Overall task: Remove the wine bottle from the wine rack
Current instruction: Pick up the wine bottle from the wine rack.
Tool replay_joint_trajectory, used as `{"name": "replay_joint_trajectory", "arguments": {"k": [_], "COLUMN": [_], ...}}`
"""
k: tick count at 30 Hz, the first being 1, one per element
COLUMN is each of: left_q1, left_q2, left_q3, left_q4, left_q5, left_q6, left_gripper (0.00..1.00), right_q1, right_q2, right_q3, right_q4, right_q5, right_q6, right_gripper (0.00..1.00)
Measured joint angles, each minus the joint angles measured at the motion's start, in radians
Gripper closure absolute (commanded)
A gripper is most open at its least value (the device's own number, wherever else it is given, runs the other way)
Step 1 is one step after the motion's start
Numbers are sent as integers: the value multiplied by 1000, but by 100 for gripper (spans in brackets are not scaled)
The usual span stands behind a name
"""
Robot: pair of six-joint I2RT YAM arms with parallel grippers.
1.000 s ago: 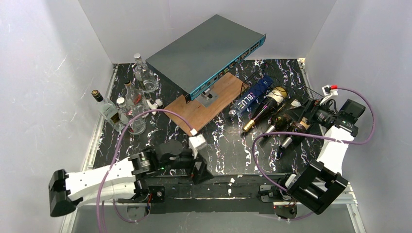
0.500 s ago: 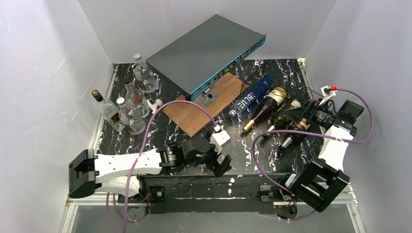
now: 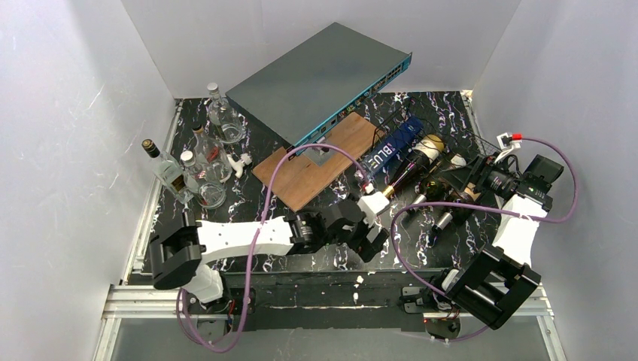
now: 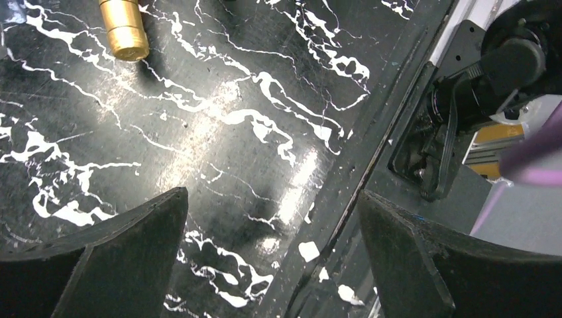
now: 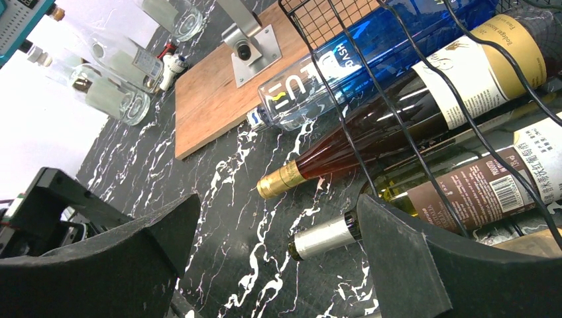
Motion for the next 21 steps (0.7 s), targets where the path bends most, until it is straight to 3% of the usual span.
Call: {"name": "replay_joint_trajectory", "arguments": {"k": [11, 21], "left_q1": [204, 229], "left_q2": [210, 376], "left_q3": [171, 340], "left_q4": [-7, -14], "left_q5": [177, 203], "left_q6": [-35, -17], "left_gripper": [2, 9], "right_q1": [0, 10], "right_q2": [0, 0], "right_q3": [0, 0], "right_q4": [0, 0], "right_q5": [1, 4], "right_q6": [0, -4], "right_gripper": [1, 2]}}
